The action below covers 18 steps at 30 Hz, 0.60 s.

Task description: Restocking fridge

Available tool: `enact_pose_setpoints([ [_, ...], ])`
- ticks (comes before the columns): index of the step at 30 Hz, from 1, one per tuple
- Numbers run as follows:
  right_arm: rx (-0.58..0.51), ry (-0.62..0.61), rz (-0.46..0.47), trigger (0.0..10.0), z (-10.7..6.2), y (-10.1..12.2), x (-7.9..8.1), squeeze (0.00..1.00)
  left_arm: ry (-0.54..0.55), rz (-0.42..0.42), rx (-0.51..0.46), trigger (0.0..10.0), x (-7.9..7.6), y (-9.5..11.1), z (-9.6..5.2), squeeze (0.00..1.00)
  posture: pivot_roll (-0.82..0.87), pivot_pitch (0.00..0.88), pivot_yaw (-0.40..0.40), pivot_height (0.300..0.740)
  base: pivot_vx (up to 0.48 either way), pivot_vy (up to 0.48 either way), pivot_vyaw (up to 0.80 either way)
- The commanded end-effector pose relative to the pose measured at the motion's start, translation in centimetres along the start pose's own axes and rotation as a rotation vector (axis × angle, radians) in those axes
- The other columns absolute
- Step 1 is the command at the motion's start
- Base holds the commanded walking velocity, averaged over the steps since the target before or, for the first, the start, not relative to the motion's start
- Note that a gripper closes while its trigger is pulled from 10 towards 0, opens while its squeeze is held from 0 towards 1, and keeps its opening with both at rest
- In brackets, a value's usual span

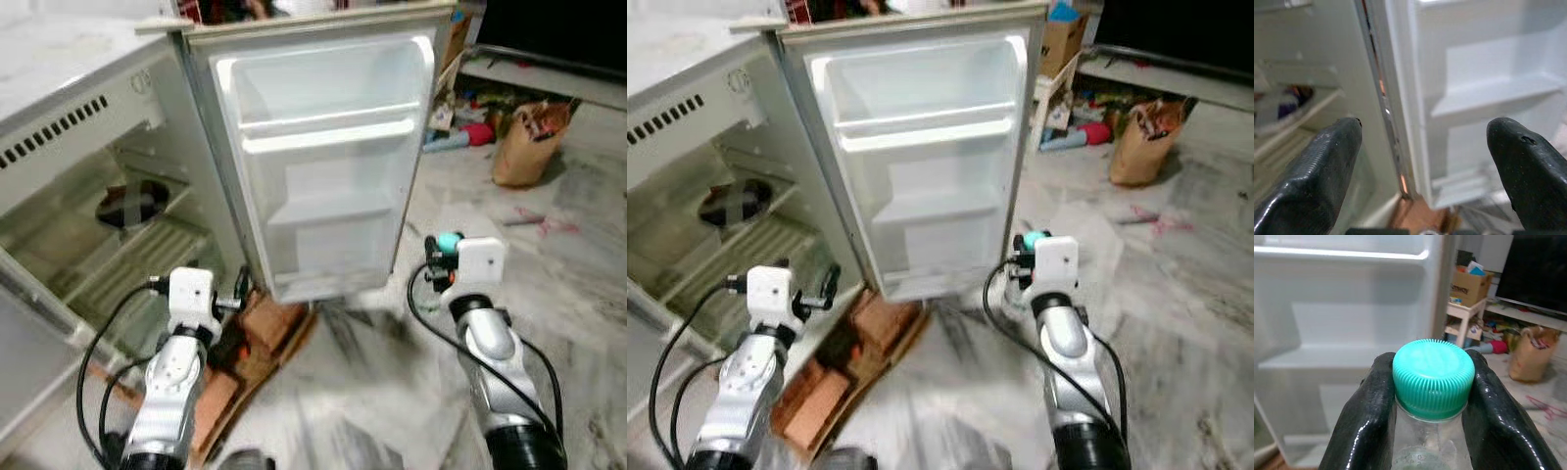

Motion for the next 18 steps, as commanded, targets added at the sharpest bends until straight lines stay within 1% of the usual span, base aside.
enact_pose_setpoints([
  [1,-0.048,0.018,0.007,10.0,0.44,1.18,0.71,0.00,0.021,0.013,-0.004,10.0,0.75,0.27,0.00,0.00,-0.04,0.000,0.023,0.740,0.480,0.000,0.00],
  [11,-0.046,0.055,0.026,10.0,0.26,1.03,1.32,0.00,0.034,-0.001,0.003,10.0,0.88,0.16,0.10,0.00,-0.04,0.000,0.024,0.740,0.453,0.000,0.00],
  [18,-0.044,0.071,0.032,10.0,0.33,0.99,1.62,0.00,0.045,-0.002,-0.002,10.0,1.03,0.22,0.23,0.00,-0.04,0.000,0.025,0.740,0.000,0.000,0.00],
])
Point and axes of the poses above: a point about 5 cm out from each wrist's last joint towards the gripper, its own z axis pointing out of the wrist towards the gripper, its own y axis along the axis of the wrist's last joint, x = y × z, the point moved 2 cm from there along z, pointing out of the wrist towards the gripper, and after that the axes turned 11 degrees about -z, right-handed, at the moved point
